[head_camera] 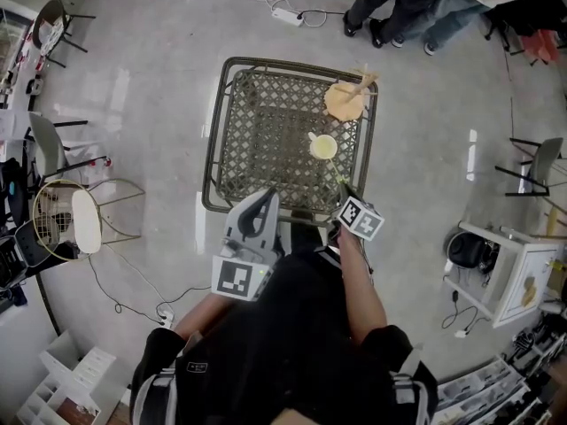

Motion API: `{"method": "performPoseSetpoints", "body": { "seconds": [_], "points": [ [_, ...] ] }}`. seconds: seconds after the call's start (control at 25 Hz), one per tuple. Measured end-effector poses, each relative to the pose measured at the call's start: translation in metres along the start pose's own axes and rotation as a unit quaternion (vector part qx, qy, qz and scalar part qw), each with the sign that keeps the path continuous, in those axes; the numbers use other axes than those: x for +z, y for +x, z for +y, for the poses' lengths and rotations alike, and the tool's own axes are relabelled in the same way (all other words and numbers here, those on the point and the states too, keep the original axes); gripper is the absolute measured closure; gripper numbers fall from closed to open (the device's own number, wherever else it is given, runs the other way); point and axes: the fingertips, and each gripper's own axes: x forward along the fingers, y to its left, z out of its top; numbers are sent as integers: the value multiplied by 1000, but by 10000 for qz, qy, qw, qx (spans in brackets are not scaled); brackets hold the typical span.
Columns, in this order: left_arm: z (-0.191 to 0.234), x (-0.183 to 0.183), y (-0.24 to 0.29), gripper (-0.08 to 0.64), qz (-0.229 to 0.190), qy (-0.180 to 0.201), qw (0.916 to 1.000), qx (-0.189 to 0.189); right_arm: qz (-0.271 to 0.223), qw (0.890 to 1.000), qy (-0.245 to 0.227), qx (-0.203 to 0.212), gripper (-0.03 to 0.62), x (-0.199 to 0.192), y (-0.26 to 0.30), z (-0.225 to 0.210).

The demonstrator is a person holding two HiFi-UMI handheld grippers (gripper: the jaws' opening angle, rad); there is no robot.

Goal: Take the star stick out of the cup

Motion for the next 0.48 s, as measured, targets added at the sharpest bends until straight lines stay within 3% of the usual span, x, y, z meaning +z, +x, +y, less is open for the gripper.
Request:
{"method": "performPoseSetpoints", "body": {
  "seconds": [0.48],
  "points": [
    [-12, 19, -92, 545, -500, 204, 9979, -359, -1099, 9935, -273, 123, 571, -12, -112, 49]
  ]
}}
